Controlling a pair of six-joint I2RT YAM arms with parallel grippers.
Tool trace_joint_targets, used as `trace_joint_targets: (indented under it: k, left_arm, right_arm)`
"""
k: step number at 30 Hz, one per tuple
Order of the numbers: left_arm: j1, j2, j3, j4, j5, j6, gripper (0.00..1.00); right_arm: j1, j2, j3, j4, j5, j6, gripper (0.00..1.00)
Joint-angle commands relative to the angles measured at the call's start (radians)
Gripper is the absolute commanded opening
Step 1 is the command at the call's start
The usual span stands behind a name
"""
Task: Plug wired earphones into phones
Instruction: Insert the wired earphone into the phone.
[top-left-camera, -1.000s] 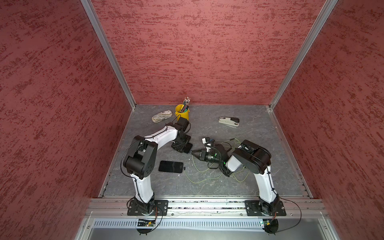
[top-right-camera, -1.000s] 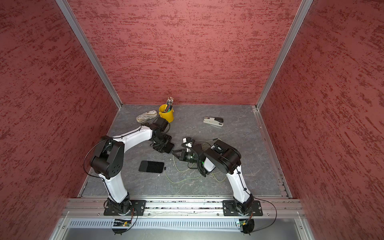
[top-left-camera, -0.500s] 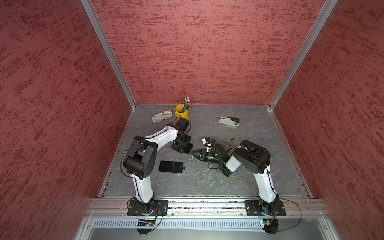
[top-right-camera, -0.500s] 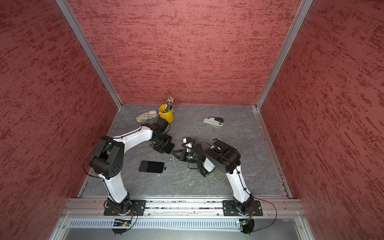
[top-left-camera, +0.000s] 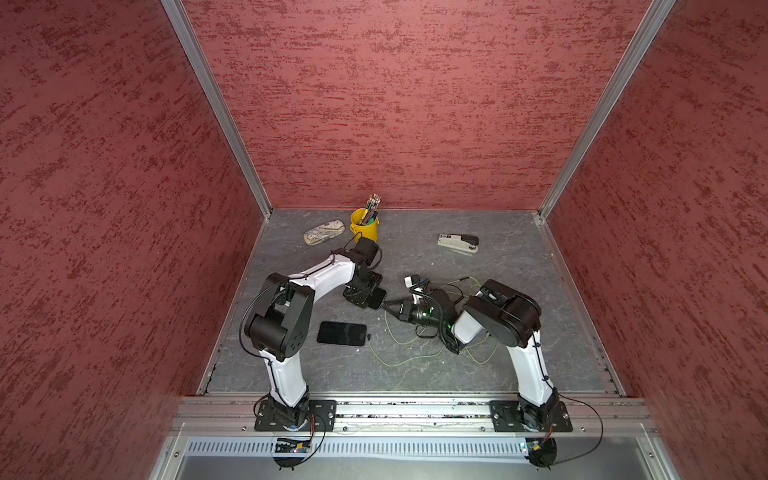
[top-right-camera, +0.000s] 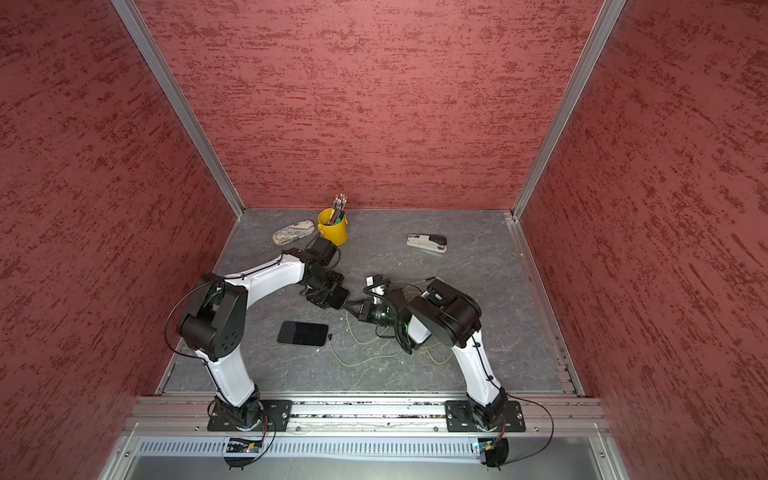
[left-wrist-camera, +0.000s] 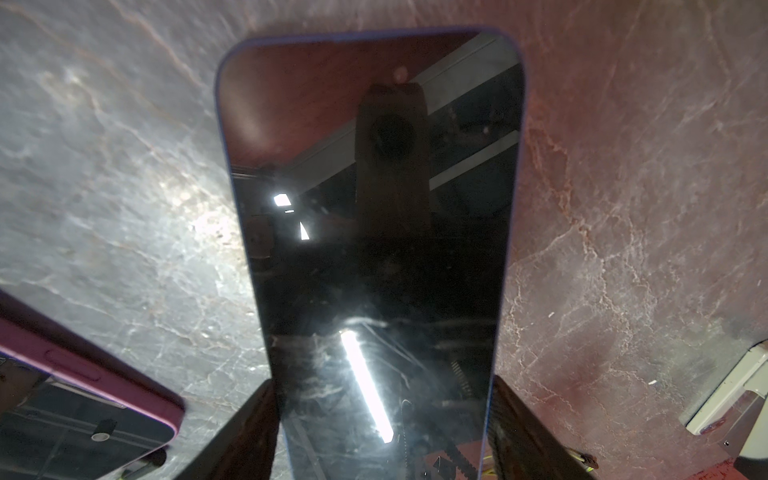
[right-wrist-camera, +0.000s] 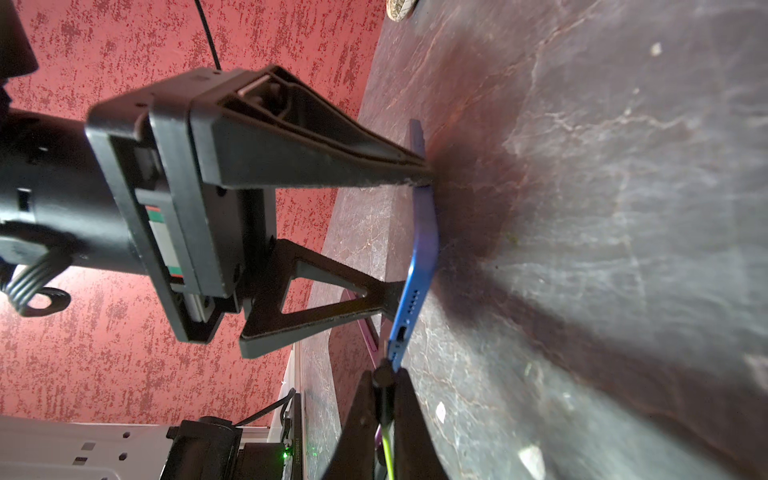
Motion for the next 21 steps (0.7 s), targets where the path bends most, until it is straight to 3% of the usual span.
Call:
trace_joint_targets:
  k: [1,21]
  left_arm:
    - [-0.004,-0.045,-0.013,0.017,0.012,-0.015,0.66]
    - [-0.011,-0.050,-0.027,0.028,0.021,-0.024,0.66]
  right_arm:
    - [-0.007,0.019,0.001,0.016,0.008,0.009,0.00]
    - [-0.008,0.017,0.002,0.010,0.020,0.018,0.00]
